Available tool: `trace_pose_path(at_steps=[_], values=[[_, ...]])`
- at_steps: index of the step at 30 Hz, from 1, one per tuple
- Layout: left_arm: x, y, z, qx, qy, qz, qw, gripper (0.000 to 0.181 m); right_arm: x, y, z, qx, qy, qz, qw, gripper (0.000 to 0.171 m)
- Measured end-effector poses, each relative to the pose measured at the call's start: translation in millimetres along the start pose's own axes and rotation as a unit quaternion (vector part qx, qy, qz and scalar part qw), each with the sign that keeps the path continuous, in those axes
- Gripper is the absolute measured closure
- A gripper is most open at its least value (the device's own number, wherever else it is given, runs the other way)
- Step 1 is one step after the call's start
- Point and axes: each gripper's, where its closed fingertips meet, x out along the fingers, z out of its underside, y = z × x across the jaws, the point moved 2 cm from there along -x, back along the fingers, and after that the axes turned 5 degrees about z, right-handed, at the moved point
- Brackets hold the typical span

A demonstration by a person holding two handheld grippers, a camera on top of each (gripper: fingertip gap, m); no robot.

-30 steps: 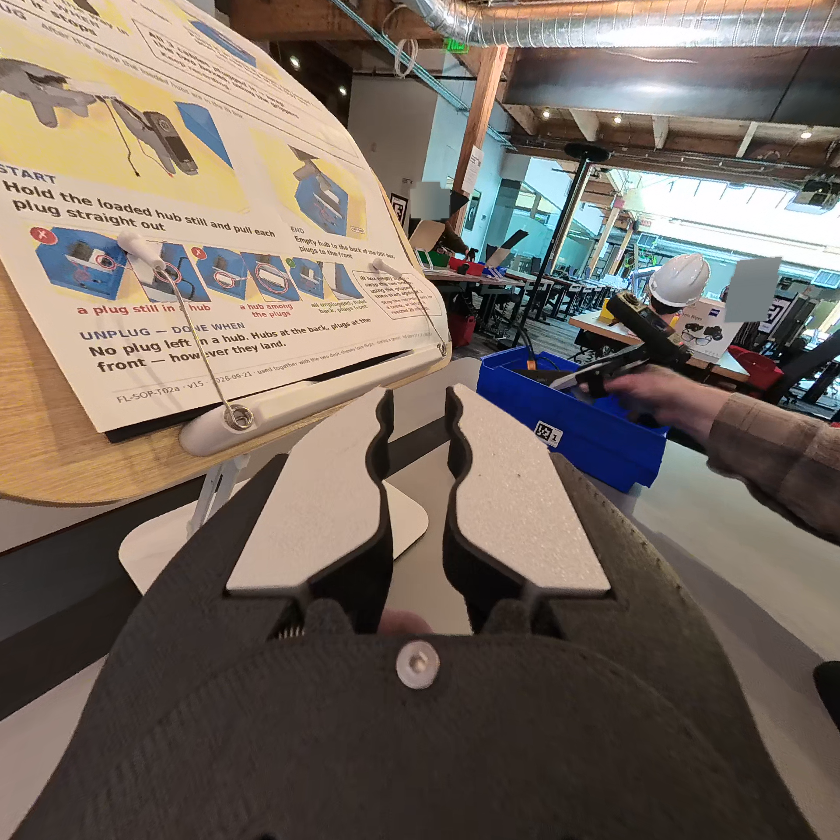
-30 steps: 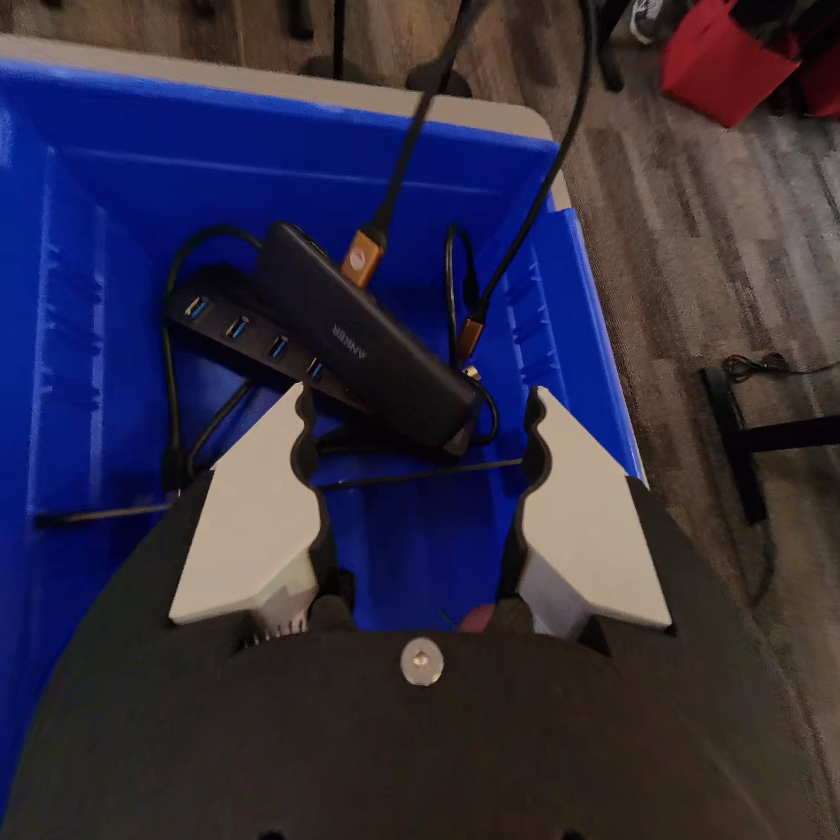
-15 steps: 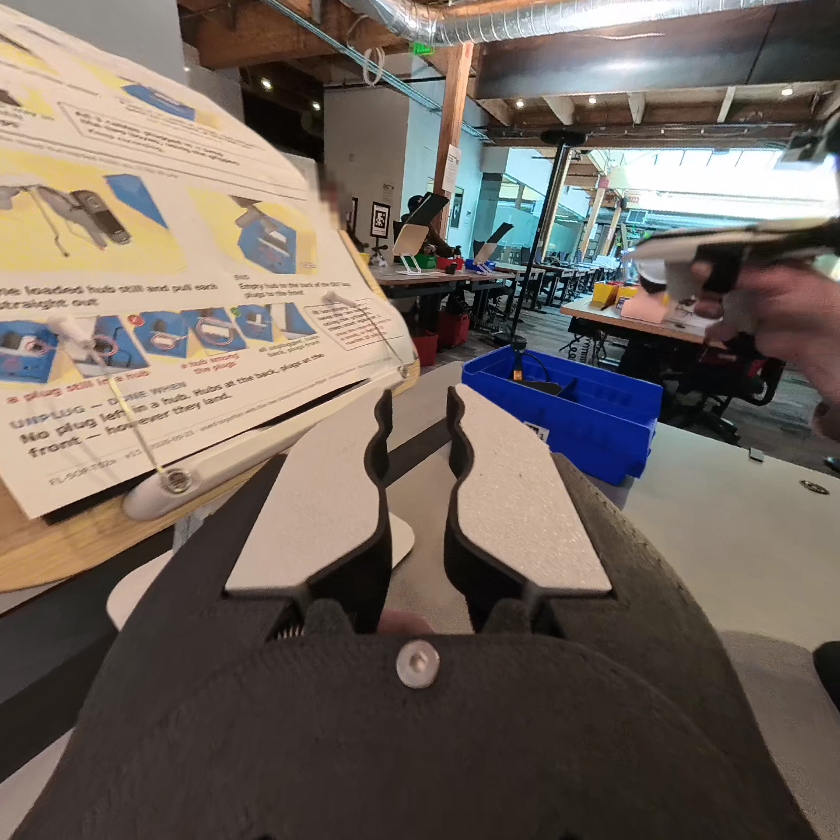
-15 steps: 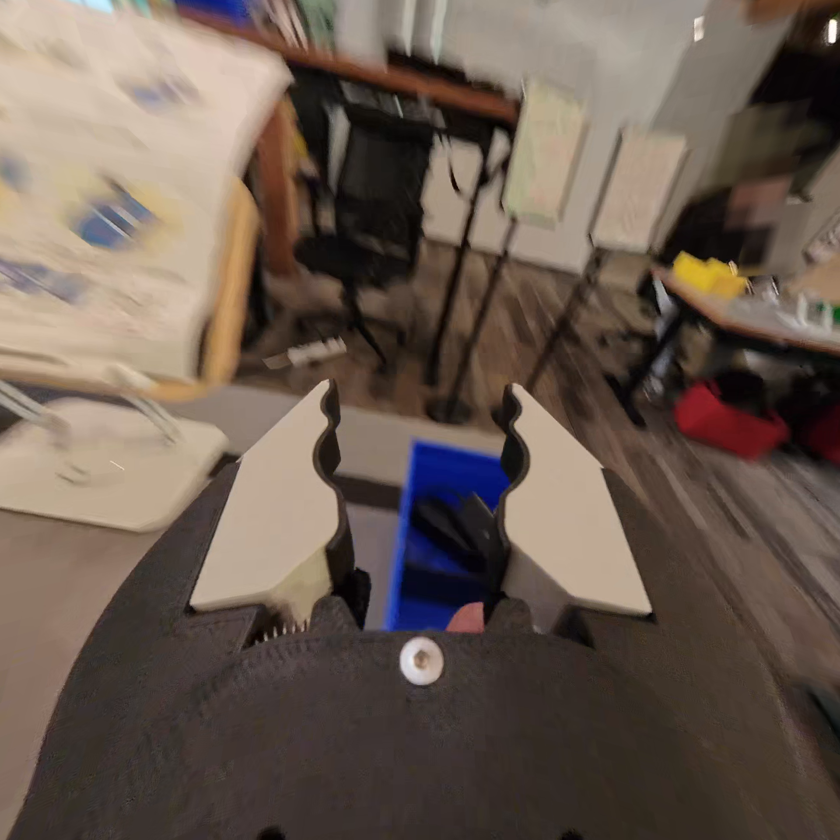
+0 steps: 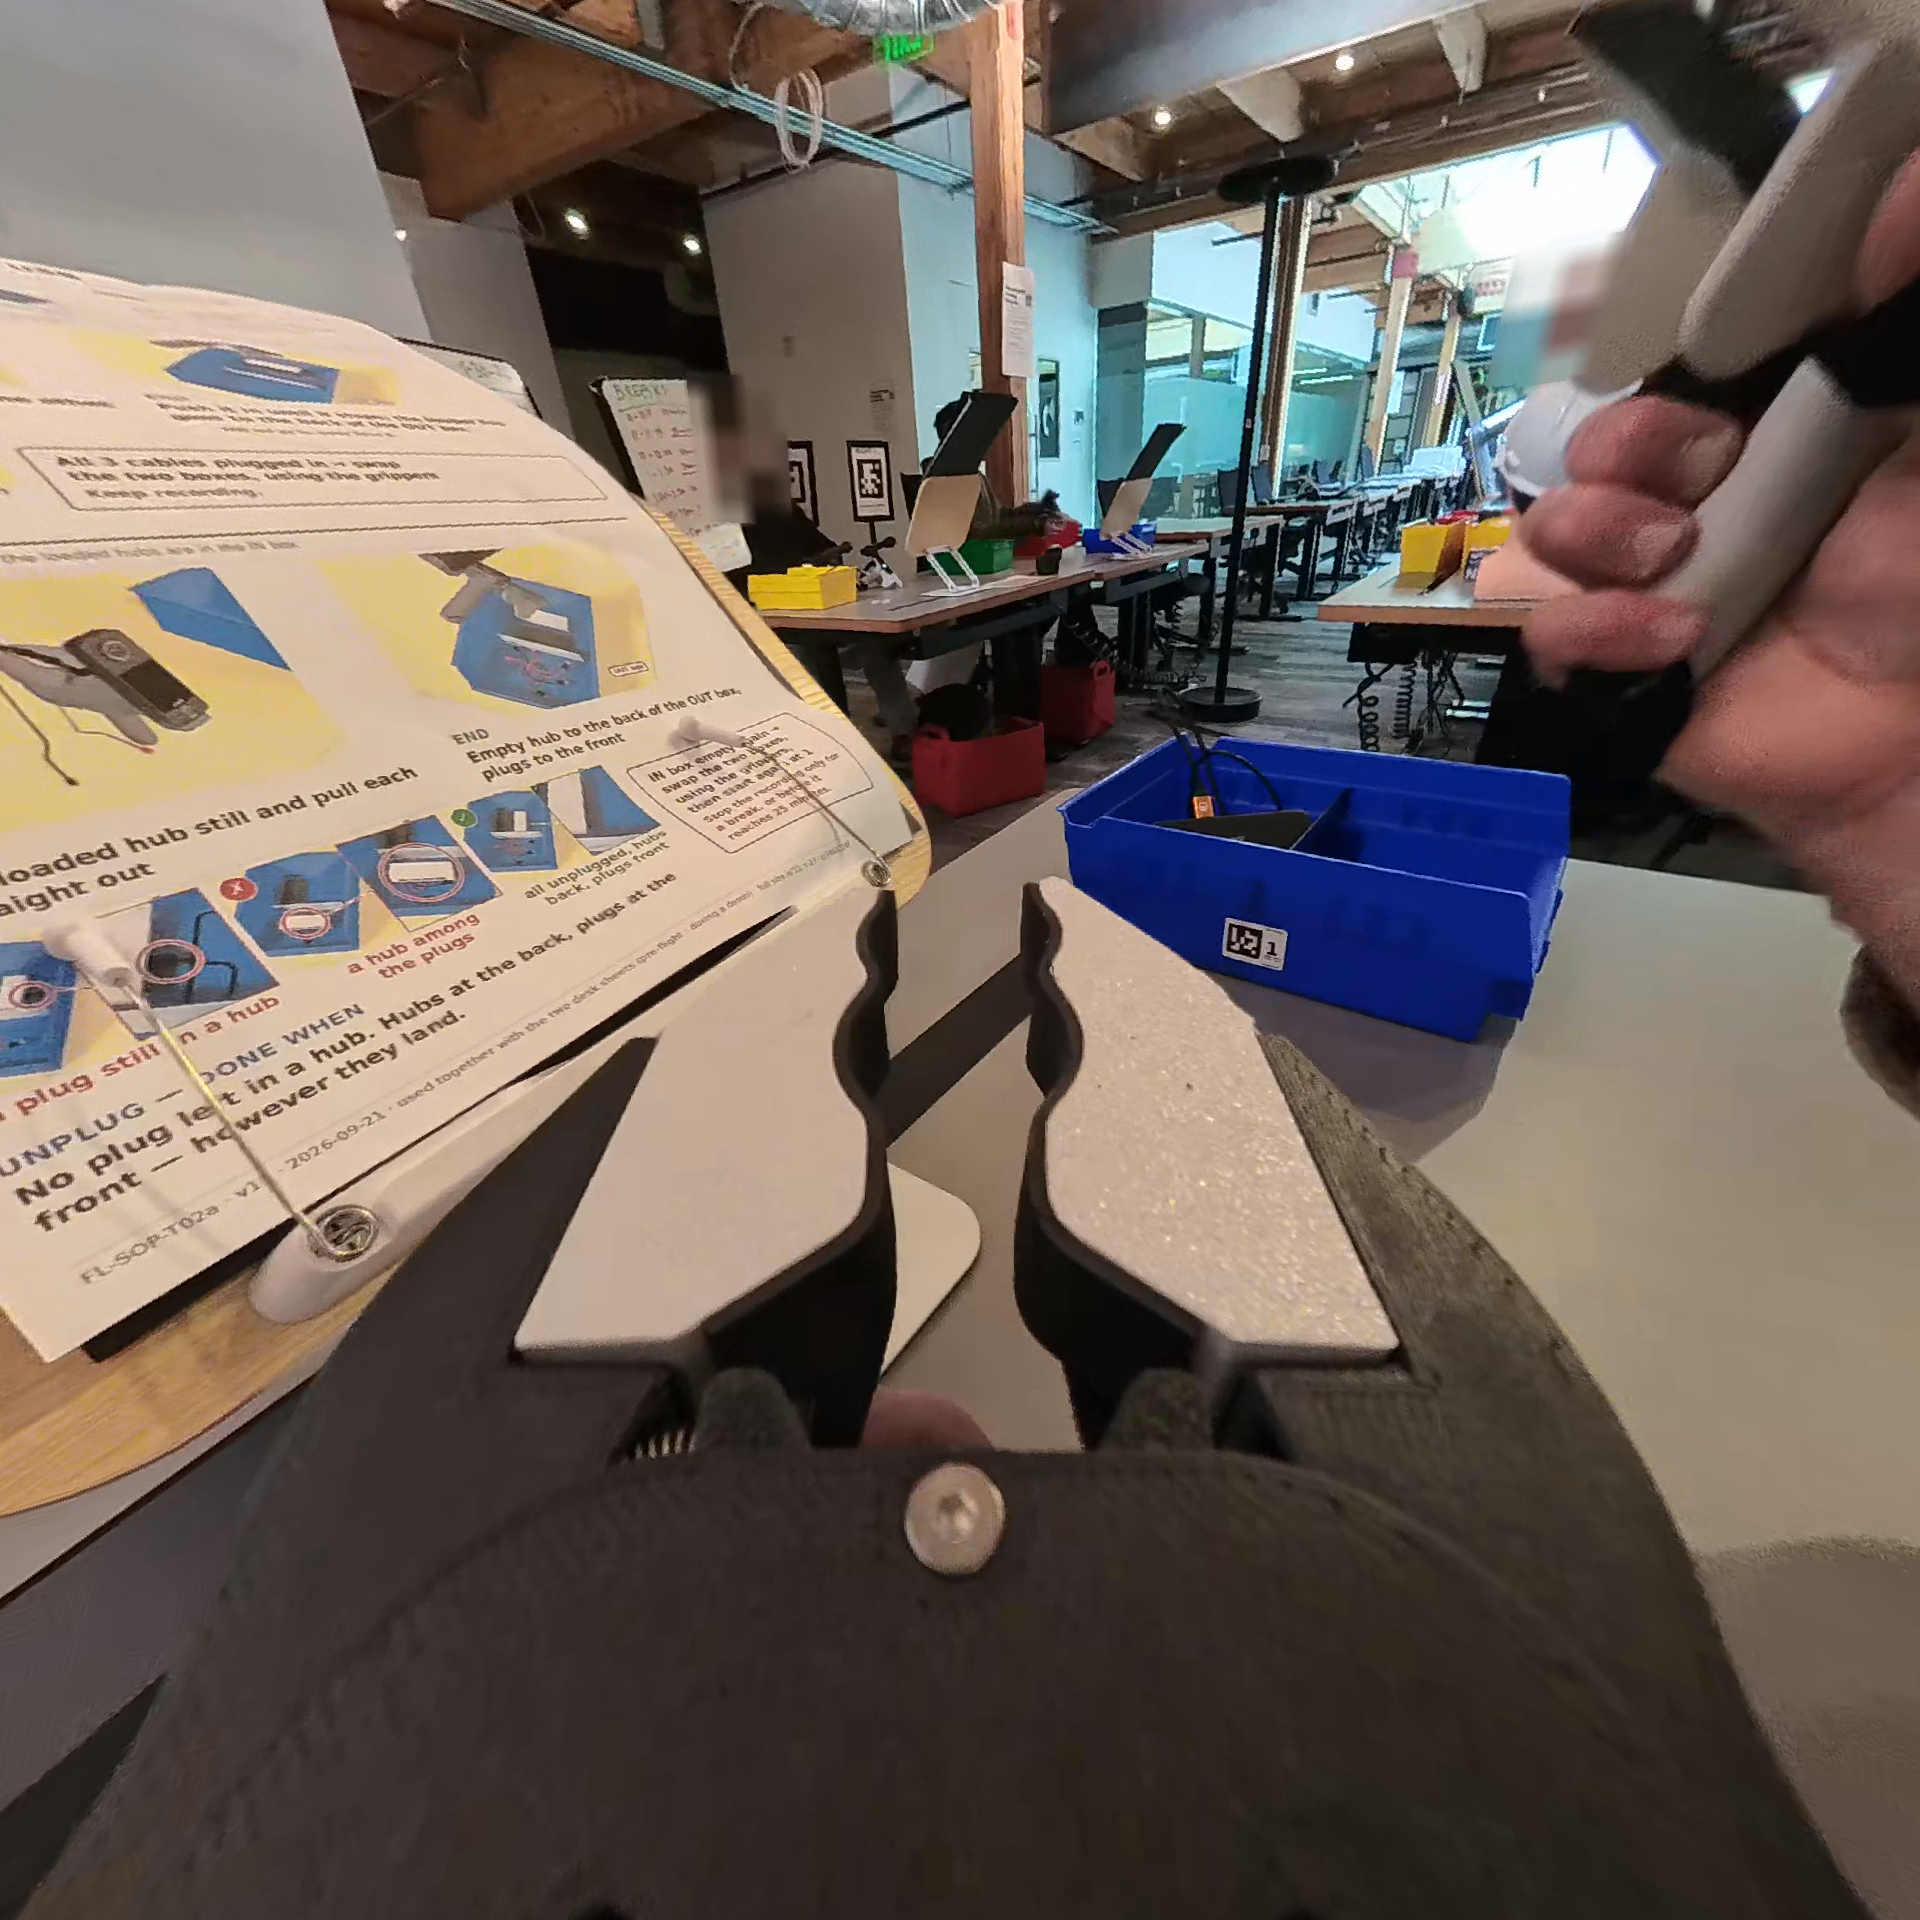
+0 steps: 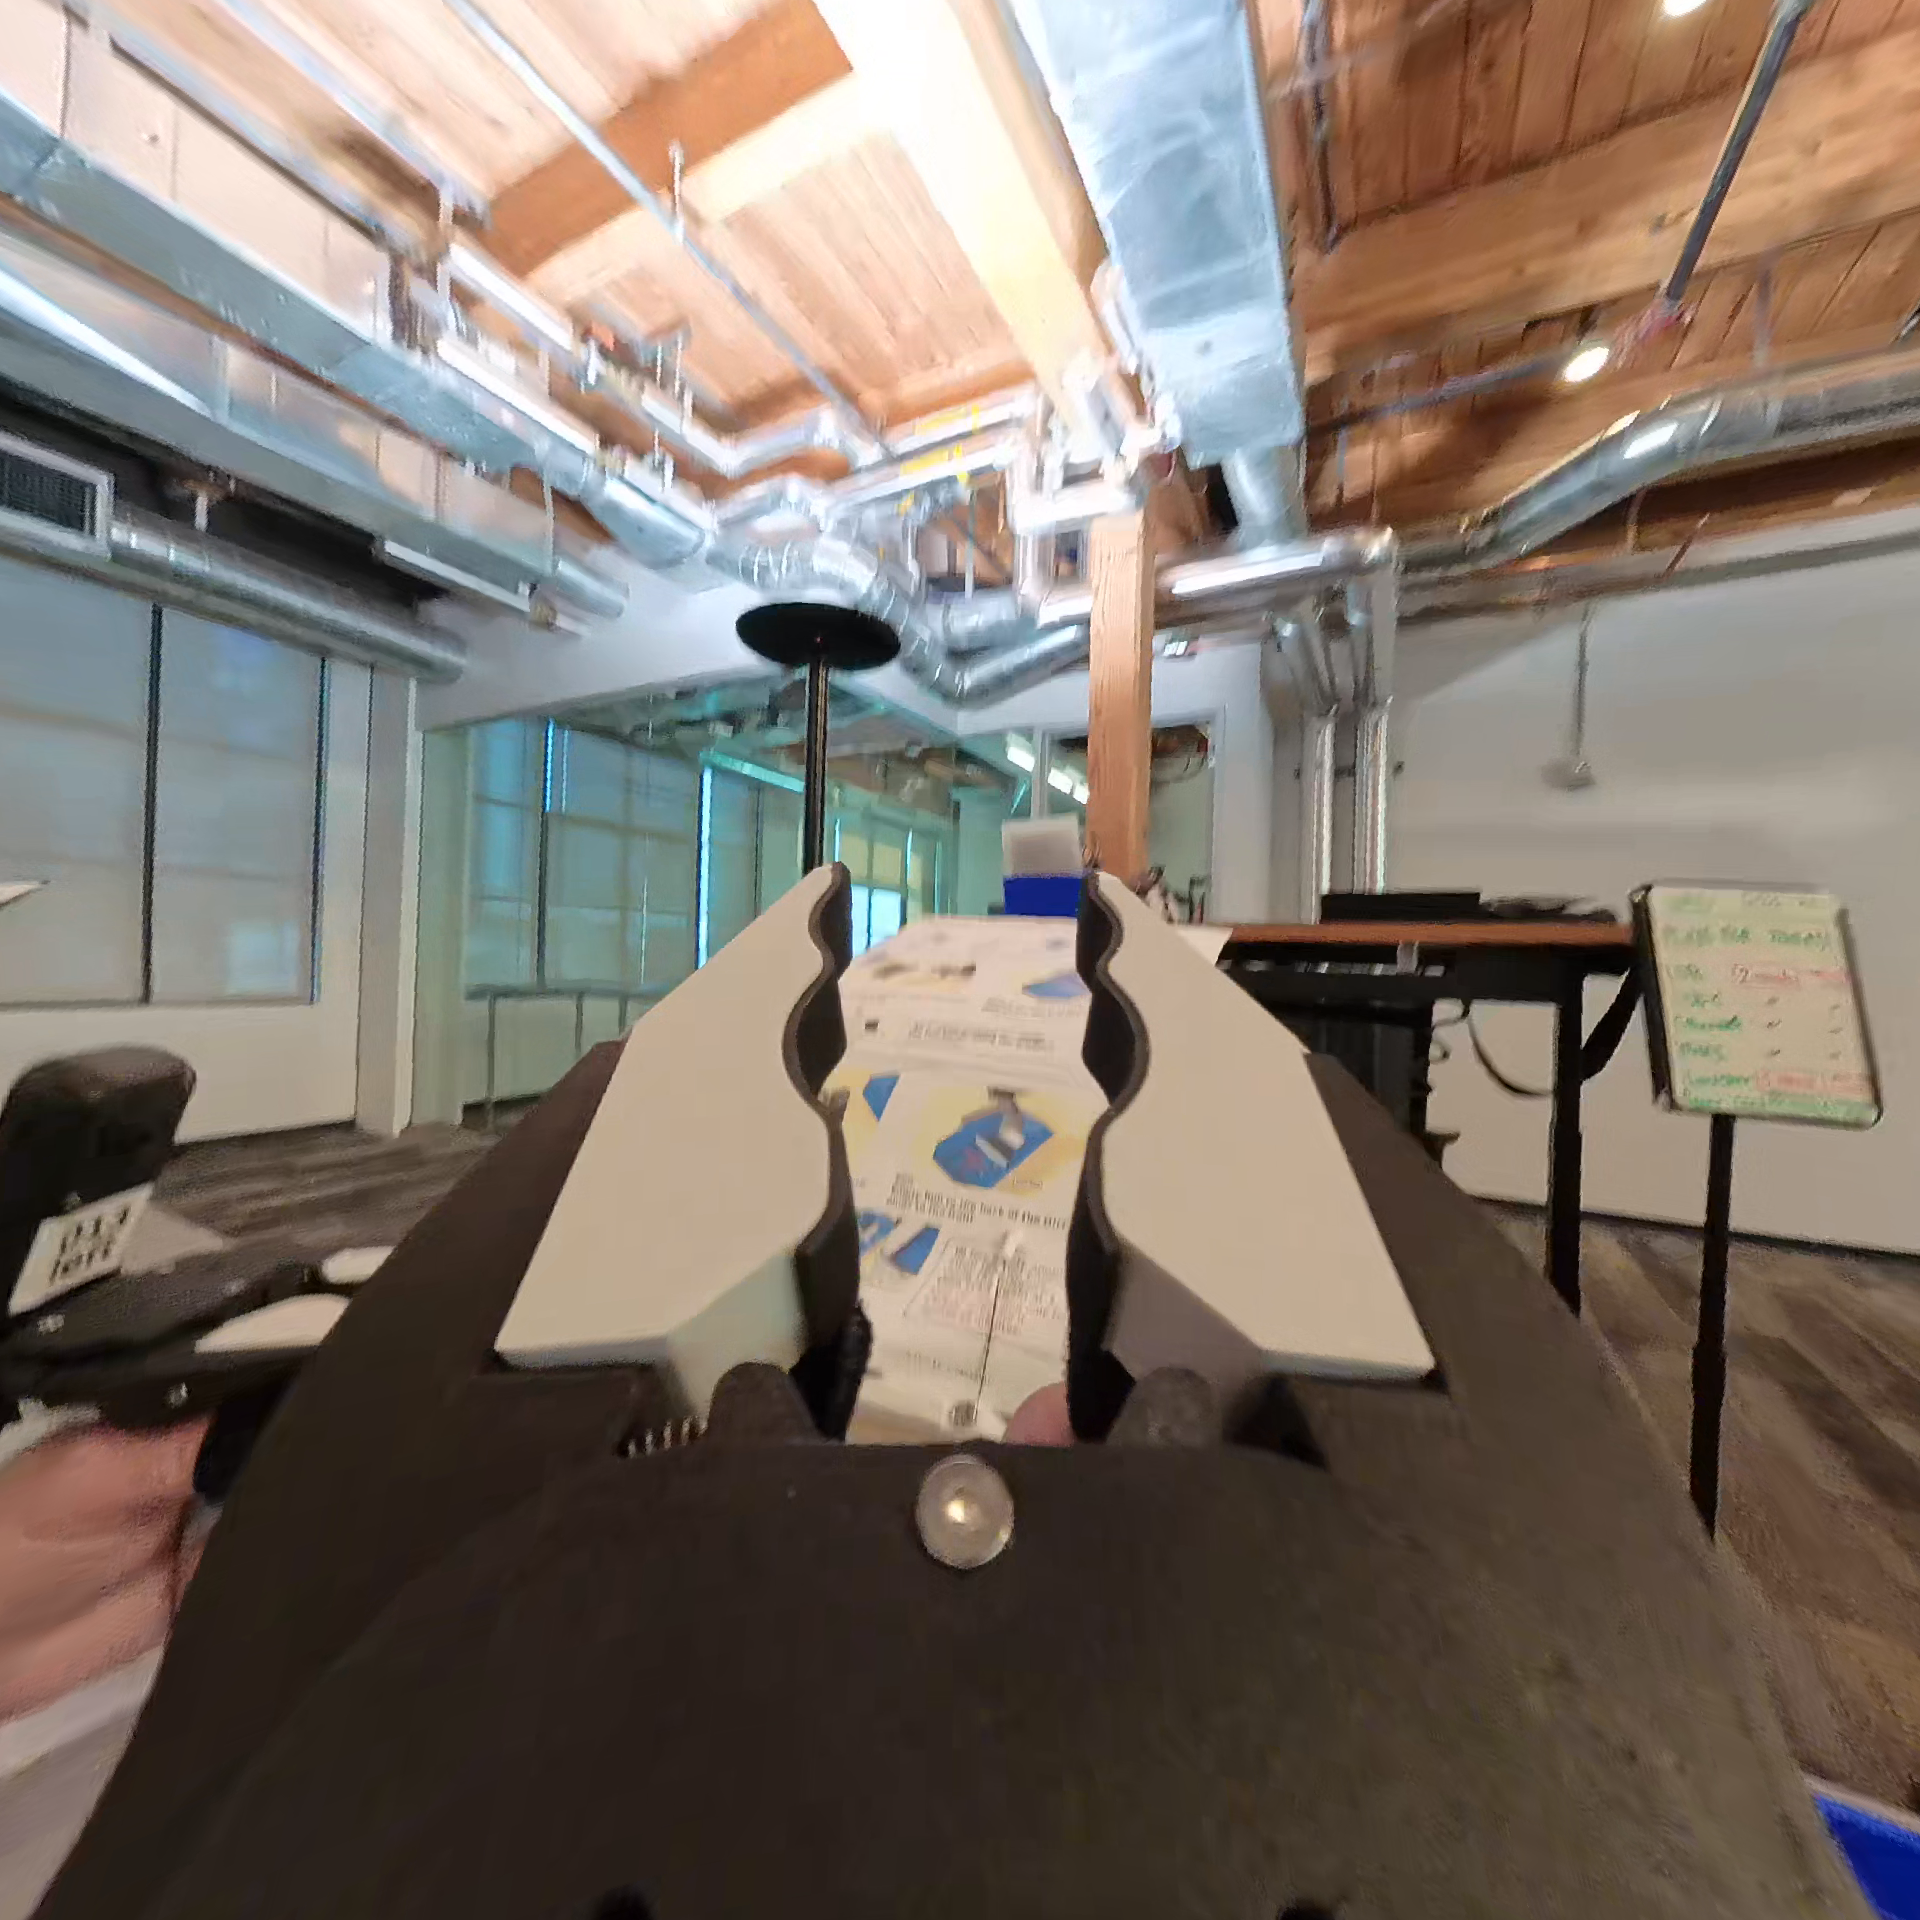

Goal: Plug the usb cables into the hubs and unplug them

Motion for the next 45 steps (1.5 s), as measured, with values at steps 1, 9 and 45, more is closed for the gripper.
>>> trace_pose_path(at_steps=[1, 9, 45], values=[[-0.5, -1.6, -0.3, -0.004, 0.004, -0.003, 1.000, 0.159, 3.9, 0.4, 10.8, 0.001, -0.020, -0.007, 1.000, 0.128], [-6.3, -10.3, -4.9, 0.001, 0.022, -0.031, 0.999, 0.164, 24.6, -37.0, 108.2, -0.122, -0.173, -0.020, 0.977, 0.159], [-209.7, -45.0, -85.3, 0.130, -0.070, -0.300, 0.942, 0.121, -22.9, 67.7, -37.9, -0.088, -0.052, 0.179, 0.979, 0.089]])
